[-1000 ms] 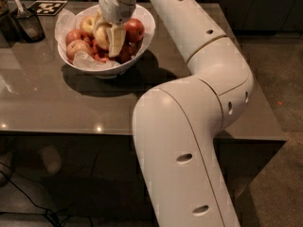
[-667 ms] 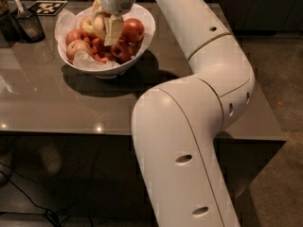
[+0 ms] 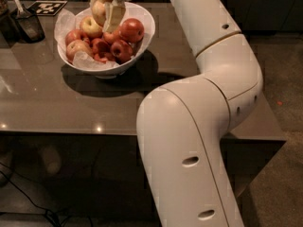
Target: Pick apple from white bowl
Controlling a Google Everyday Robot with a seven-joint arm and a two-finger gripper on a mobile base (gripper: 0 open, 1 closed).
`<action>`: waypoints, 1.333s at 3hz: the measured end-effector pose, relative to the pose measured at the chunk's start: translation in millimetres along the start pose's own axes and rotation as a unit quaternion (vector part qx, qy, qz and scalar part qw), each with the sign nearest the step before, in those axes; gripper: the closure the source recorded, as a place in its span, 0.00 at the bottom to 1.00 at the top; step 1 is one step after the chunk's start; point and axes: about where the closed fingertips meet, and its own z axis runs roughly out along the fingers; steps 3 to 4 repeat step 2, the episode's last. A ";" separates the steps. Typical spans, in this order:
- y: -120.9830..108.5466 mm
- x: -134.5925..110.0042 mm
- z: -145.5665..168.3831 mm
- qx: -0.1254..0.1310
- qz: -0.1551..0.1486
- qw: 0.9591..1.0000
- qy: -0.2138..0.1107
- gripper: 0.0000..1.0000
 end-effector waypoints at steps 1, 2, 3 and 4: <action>-6.5 -15.6 -26.0 0.022 0.003 1.000 -0.020 1.00; -7.7 -15.5 -22.7 0.022 0.003 1.000 -0.021 1.00; -7.7 -15.5 -22.7 0.022 0.003 1.000 -0.021 1.00; -7.7 -15.5 -22.7 0.022 0.003 1.000 -0.021 1.00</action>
Offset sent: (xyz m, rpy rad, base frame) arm -0.0094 -0.0021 0.0230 0.0472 -0.0069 0.0027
